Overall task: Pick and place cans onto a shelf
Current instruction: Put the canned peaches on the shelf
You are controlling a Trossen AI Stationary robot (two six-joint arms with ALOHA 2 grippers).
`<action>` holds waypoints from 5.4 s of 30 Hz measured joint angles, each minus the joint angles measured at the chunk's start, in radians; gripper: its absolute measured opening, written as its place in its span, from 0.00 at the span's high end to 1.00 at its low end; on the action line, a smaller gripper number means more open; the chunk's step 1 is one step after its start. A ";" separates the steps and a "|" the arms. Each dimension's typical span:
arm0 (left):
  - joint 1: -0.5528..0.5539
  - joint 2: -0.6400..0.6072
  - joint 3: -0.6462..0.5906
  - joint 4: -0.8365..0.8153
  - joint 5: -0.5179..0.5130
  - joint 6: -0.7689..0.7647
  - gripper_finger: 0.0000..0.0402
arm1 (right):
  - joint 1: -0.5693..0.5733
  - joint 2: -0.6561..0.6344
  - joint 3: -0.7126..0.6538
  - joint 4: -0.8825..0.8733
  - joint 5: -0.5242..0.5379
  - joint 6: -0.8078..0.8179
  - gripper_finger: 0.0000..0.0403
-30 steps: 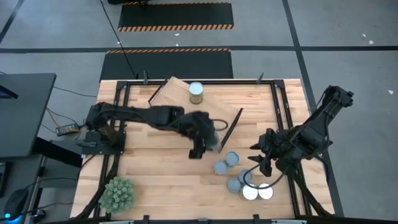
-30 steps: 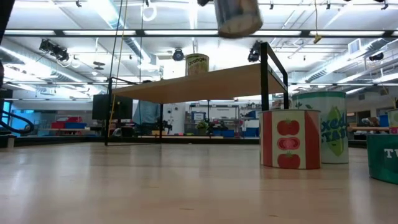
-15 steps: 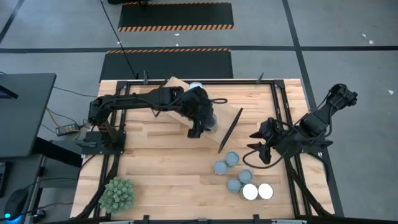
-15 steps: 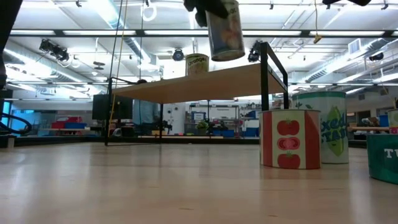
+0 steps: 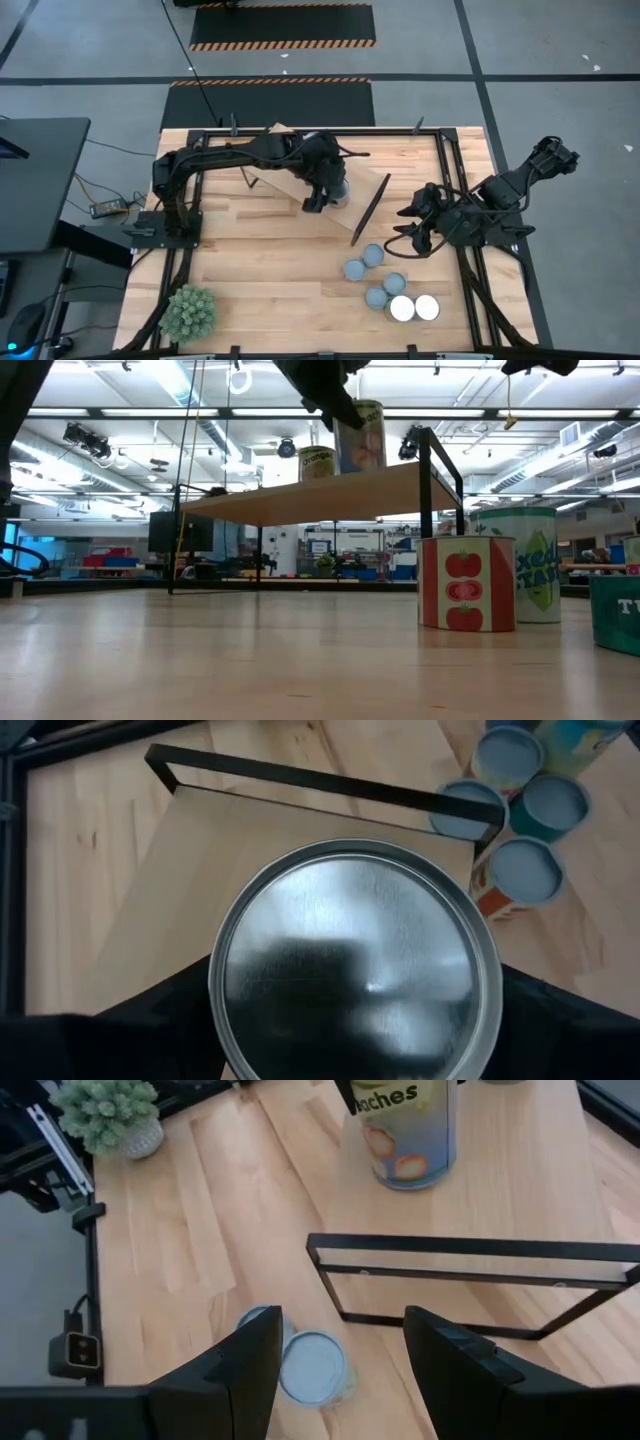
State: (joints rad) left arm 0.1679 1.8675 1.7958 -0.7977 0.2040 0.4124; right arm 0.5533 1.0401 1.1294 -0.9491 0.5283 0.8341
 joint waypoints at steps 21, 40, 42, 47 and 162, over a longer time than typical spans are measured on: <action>-0.003 0.001 0.000 0.031 -0.100 -0.052 0.02 | -0.015 0.000 0.000 0.036 -0.002 -0.034 0.46; -0.015 -0.051 0.000 0.057 -0.146 -0.061 0.02 | -0.014 0.000 0.000 0.043 -0.003 -0.018 0.46; -0.016 -0.060 0.000 0.064 -0.149 -0.061 0.02 | -0.014 0.000 0.000 0.044 -0.003 -0.015 0.46; -0.014 -0.068 0.000 0.065 -0.177 -0.055 0.02 | -0.014 0.000 0.000 0.045 -0.003 -0.018 0.46; -0.002 -0.140 -0.003 0.003 -0.505 -0.114 0.21 | -0.395 0.091 0.000 0.221 0.038 -0.528 0.46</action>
State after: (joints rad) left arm 0.1658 1.7273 1.7927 -0.7947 -0.3010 0.2985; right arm 0.1581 1.1313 1.1290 -0.7283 0.5664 0.3065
